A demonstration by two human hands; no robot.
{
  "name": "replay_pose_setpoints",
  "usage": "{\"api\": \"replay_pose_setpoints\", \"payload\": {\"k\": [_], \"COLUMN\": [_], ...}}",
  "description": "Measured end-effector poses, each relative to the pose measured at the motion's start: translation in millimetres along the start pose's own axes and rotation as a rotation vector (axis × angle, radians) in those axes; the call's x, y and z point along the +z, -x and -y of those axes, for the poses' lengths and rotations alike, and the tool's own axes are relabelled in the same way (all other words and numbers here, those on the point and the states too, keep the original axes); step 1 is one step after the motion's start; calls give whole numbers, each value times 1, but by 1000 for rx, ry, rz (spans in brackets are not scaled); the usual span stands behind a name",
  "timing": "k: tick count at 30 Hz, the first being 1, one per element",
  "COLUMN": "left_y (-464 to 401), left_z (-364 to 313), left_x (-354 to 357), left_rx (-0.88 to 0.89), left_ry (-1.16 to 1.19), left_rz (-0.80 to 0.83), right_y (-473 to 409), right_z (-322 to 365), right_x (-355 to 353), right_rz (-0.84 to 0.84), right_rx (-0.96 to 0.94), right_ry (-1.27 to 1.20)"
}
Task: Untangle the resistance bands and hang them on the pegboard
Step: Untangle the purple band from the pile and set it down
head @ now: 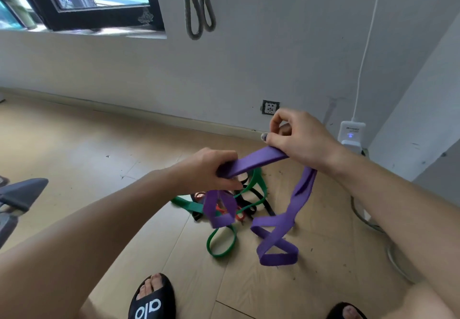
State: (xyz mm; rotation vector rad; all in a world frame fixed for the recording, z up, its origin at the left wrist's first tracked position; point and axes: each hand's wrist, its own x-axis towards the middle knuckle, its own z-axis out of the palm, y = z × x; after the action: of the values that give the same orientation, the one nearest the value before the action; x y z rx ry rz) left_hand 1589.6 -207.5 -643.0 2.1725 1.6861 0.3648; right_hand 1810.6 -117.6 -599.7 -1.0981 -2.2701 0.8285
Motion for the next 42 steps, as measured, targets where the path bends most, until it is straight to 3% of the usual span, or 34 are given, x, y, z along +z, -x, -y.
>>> {"api": "replay_pose_setpoints", "payload": {"k": [4,8,12,20,26,30,34,42], "left_y": [0,-5,-5,11,9,4,5,17], "left_z": [-4,-19,-30,8,4,-14,-21,24], "left_x": [-14,-21,-17,-11,-8,-14,-8,-6], "left_rx": [-17,14,108,29,-43,5,40,-144], "left_ry": [49,59,87,118,51,170,175,173], "left_rz": [-33,-155,-191,-192,-127,-182,-111,42], "right_y": [0,5,11,8,9,13,13,11], "right_z": [-7,4,20,18,3,17,21,4], "right_x": [-9,7,34,7,2,20,36,19], "right_rz": [78,287,275,80,205,346,330,244], "right_rx": [36,152,33,12,104,78,33,226], "right_ry": [153,-129,-196,-170,-4,-196,-187,-484]}}
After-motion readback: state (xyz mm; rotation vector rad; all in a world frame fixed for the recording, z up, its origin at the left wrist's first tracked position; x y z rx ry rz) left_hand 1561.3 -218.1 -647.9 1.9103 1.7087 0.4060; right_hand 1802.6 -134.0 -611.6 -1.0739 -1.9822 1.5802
